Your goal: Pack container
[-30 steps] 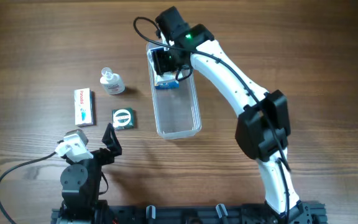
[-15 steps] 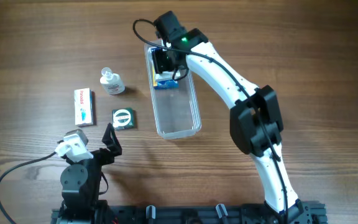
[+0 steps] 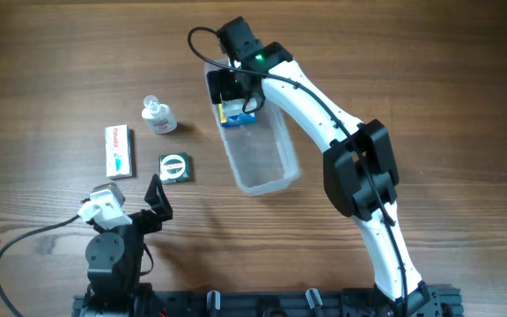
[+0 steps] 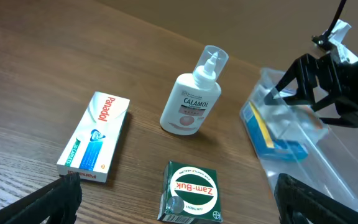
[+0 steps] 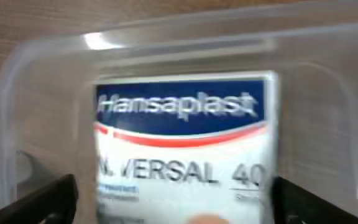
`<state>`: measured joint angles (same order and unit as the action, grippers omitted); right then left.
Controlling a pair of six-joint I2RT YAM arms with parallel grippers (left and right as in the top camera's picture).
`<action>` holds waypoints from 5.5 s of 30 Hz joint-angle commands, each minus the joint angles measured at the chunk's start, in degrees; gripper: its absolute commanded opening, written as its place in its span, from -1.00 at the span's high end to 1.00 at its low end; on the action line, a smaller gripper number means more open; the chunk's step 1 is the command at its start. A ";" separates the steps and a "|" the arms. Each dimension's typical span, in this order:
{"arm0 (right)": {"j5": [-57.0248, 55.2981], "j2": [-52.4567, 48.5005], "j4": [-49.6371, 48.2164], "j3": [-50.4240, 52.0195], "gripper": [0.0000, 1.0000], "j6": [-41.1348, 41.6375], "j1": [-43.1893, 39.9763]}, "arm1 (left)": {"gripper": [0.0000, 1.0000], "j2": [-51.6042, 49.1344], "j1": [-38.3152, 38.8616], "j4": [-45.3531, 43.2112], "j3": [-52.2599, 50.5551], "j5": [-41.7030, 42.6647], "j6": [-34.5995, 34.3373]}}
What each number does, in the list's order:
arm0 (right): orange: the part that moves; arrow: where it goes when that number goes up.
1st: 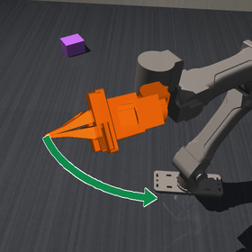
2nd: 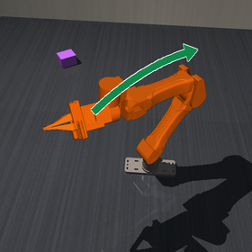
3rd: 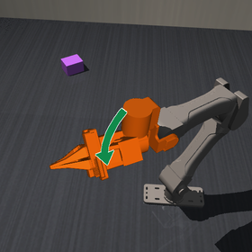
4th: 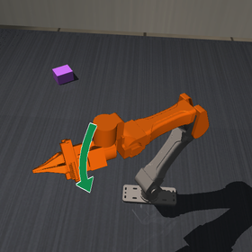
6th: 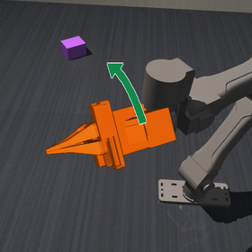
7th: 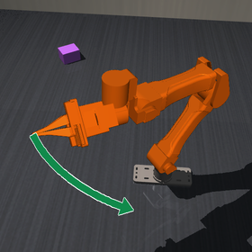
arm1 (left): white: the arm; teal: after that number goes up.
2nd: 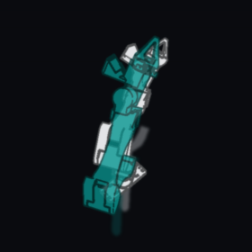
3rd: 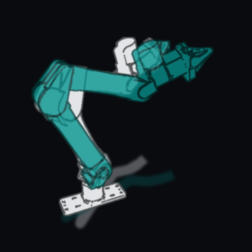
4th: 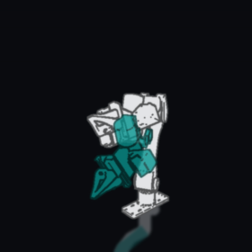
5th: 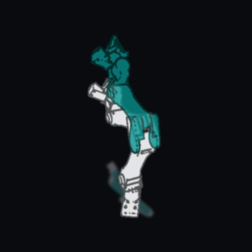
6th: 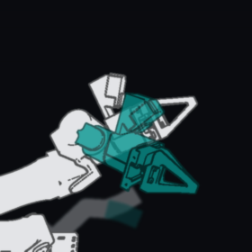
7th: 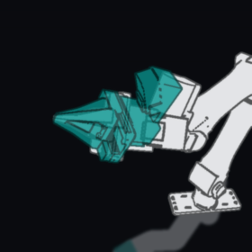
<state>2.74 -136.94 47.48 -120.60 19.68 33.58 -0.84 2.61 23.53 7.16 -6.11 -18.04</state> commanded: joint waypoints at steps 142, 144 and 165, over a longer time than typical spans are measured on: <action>-4.37 136.74 -31.06 114.36 -1.00 -21.20 -34.69 | -1.00 0.37 -0.22 -0.22 -0.24 0.09 1.14; -4.37 136.74 -31.06 114.36 -1.00 -21.20 -34.69 | -0.99 0.37 -0.22 -0.22 -0.24 0.09 1.14; -4.35 136.74 -31.06 114.36 -1.00 -21.18 -34.69 | -0.99 0.37 -0.22 -0.22 -0.24 0.04 1.18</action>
<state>-0.47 -1.15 16.78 -6.55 -2.39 -0.78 -0.84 2.61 23.53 7.09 -6.11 -18.04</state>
